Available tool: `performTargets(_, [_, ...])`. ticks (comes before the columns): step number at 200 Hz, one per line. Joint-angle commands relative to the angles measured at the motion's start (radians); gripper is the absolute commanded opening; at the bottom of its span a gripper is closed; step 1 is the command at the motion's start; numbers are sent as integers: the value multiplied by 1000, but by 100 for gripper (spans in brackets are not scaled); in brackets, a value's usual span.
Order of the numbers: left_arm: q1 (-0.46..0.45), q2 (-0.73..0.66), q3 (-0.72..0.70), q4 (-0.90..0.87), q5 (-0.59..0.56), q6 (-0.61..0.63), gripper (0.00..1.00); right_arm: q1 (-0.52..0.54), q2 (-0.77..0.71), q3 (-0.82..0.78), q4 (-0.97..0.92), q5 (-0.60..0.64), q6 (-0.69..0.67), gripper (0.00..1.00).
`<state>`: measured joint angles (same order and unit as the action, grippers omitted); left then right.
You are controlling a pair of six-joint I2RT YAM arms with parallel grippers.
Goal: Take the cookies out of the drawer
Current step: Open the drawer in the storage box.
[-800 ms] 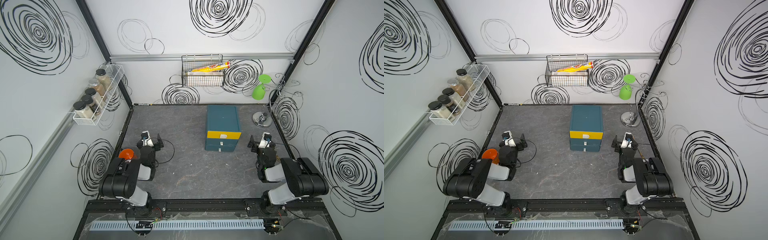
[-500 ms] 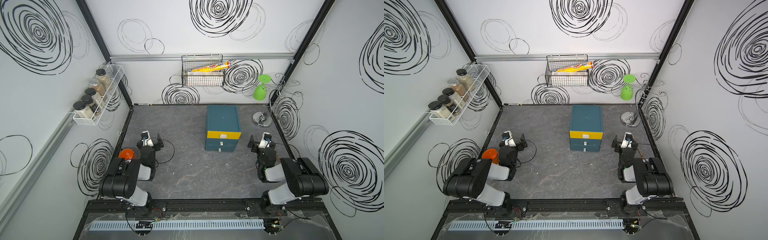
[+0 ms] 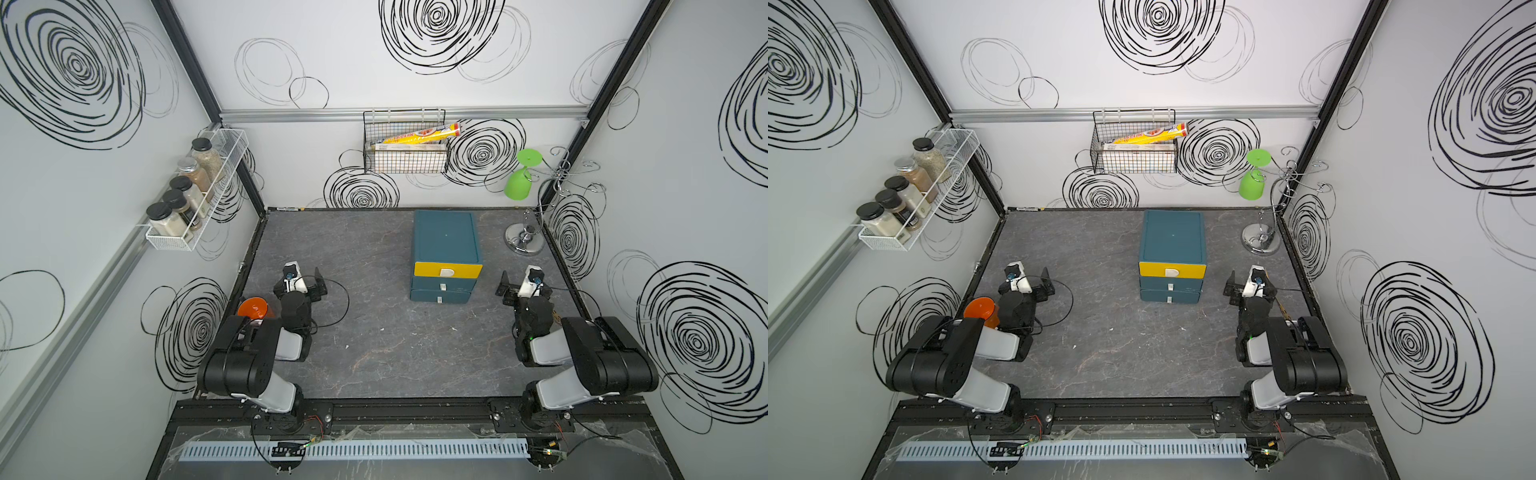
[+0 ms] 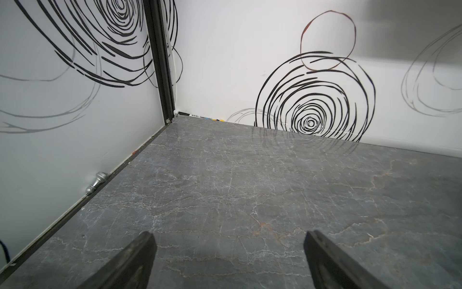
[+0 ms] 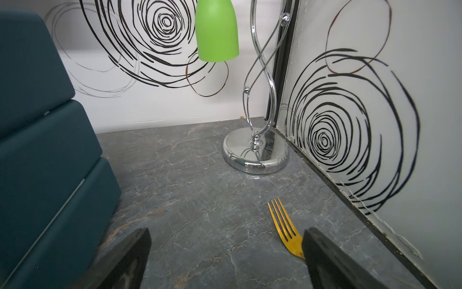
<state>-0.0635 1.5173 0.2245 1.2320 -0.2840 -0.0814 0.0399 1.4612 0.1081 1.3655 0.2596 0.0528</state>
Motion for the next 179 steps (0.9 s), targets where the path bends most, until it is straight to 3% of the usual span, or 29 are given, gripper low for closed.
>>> performTargets(1, [-114, -114, 89, -132, -153, 116, 99, 10, -164, -5, -79, 43, -1, 100])
performTargets(10, [-166, -181, 110, -164, -235, 125, 99, 18, -259, 23, -218, 41, 5, 100])
performTargets(27, [-222, -343, 154, -304, -229, 80, 99, 23, -405, 86, -456, 1, 58, 100])
performTargets(55, [-279, -603, 252, -682, -121, -195, 99, 45, -593, 165, -719, -42, 57, 100])
performTargets(63, [-282, -666, 275, -796, -31, -321, 99, 45, -647, 200, -807, -59, 71, 98])
performTargets(80, [-305, -759, 298, -919, 300, -501, 99, 45, -730, 301, -977, -172, 94, 93])
performTargets(96, [-398, -811, 276, -956, 394, -674, 99, 46, -715, 446, -1134, -334, 128, 81])
performTargets(113, [-537, -835, 202, -851, 427, -821, 99, 48, -641, 621, -1315, -464, 159, 57])
performTargets(133, [-695, -768, 119, -576, 452, -947, 99, 49, -564, 761, -1416, -620, 209, 22])
performTargets(157, [-804, -543, 88, -242, 471, -1042, 99, 61, -449, 846, -1399, -839, 293, 12])
performTargets(168, [-832, -417, 96, -61, 481, -1078, 99, 86, -372, 927, -1463, -866, 287, 4])
performTargets(179, [-848, -289, 122, 76, 490, -1098, 99, 118, -306, 1003, -1521, -875, 264, 2])
